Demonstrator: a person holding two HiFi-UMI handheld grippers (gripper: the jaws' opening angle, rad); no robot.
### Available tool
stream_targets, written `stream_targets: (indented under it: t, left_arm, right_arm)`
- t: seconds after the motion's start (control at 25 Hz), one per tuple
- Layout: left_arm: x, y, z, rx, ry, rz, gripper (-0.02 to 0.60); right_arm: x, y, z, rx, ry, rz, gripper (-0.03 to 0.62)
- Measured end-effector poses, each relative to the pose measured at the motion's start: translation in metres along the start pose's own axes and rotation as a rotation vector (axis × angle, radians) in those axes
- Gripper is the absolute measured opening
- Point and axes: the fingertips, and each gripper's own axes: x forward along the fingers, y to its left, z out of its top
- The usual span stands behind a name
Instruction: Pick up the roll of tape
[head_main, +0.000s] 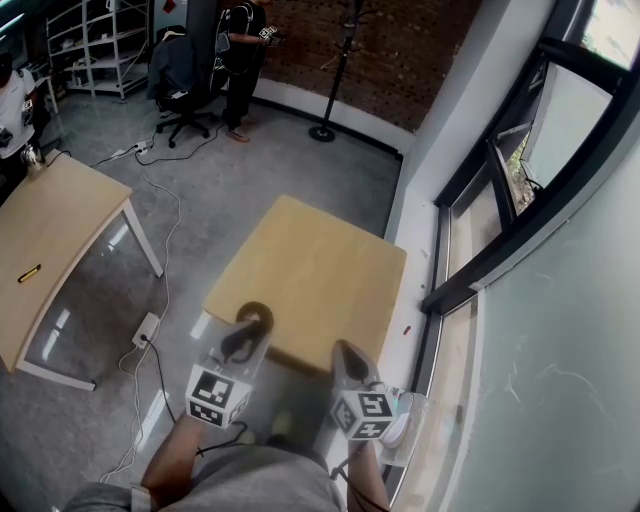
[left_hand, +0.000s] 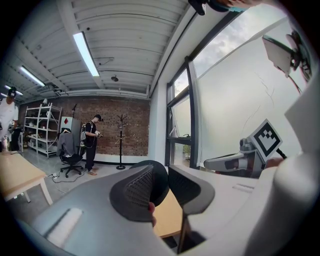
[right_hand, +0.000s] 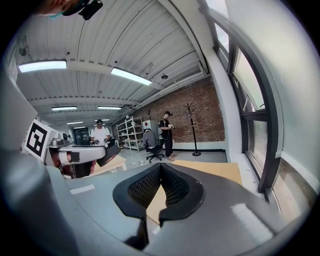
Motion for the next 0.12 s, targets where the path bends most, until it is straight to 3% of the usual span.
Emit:
stream_targets:
  t: [0.12]
  left_arm:
    - [0.0018,-0.0014,0.0016,0.005,0.0,-0.001,0.092]
  right_arm:
    - [0.0,-0.0034,-0.0018,-0.002,0.001,-0.005,0.014]
